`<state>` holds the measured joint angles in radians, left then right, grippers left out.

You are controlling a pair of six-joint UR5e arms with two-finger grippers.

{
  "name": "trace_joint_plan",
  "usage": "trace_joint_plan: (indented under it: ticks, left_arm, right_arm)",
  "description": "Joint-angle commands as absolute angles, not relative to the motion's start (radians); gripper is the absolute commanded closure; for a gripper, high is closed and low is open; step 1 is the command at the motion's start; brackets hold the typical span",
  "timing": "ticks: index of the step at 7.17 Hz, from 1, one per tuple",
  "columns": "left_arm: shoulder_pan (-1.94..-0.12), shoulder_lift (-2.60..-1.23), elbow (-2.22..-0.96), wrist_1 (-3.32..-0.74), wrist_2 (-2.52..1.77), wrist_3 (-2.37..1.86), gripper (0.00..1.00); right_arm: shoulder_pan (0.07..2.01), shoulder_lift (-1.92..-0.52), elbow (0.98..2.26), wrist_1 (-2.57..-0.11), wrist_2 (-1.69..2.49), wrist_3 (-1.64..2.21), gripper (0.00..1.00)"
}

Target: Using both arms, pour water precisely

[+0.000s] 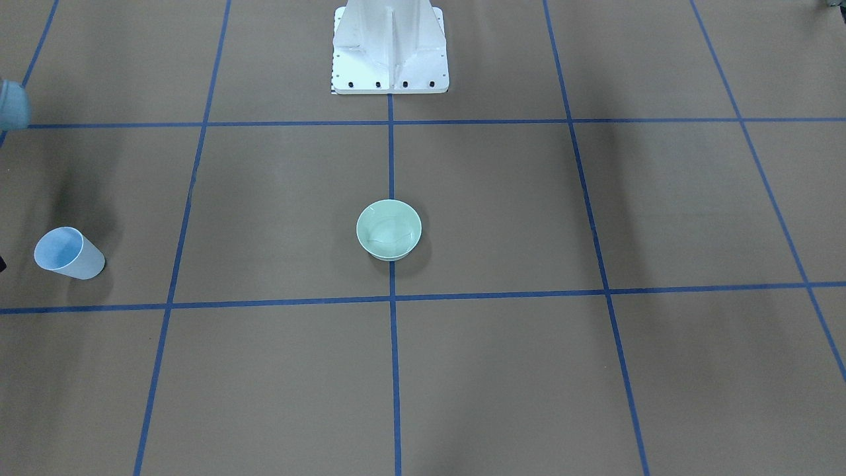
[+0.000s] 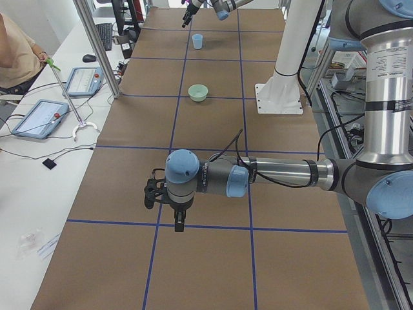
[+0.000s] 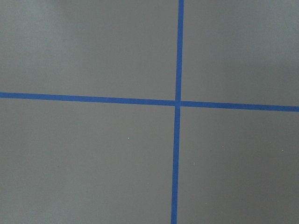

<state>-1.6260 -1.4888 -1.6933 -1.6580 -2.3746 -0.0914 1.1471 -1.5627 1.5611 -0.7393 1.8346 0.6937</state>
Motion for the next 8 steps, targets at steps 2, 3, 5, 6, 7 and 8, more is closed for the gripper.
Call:
trace_joint_plan:
  ticks: [2, 3, 5, 6, 7, 8]
  left_arm:
    - [-1.626, -1.471, -1.692, -1.701, -2.375, -0.087, 0.0]
    - [-1.626, -1.47, -1.683, -1.709, -2.375, -0.086, 0.0]
    - [-1.626, -1.47, -1.68, -1.709, -2.375, -0.086, 0.0]
    - [-1.626, -1.47, -1.68, -1.709, -2.375, -0.086, 0.0]
    - [-1.626, -1.47, -1.684, -1.709, -2.375, -0.086, 0.0]
    - [-1.626, -1.471, -1.683, -1.709, -2.375, -0.086, 0.0]
  right_arm:
    - [1.349, -1.551, 1.565, -1.022, 2.125, 0.314, 0.0]
    - [1.382, -1.54, 1.568, -1.107, 2.19, 0.198, 0.0]
    - [1.465, -1.505, 1.571, -1.31, 2.313, 0.024, 0.0]
    - [1.503, -1.491, 1.591, -1.41, 2.339, -0.021, 0.0]
    - [1.52, -1.503, 1.633, -1.493, 2.345, -0.028, 0.0]
    - [1.537, -1.508, 1.643, -1.569, 2.345, -0.028, 0.0]
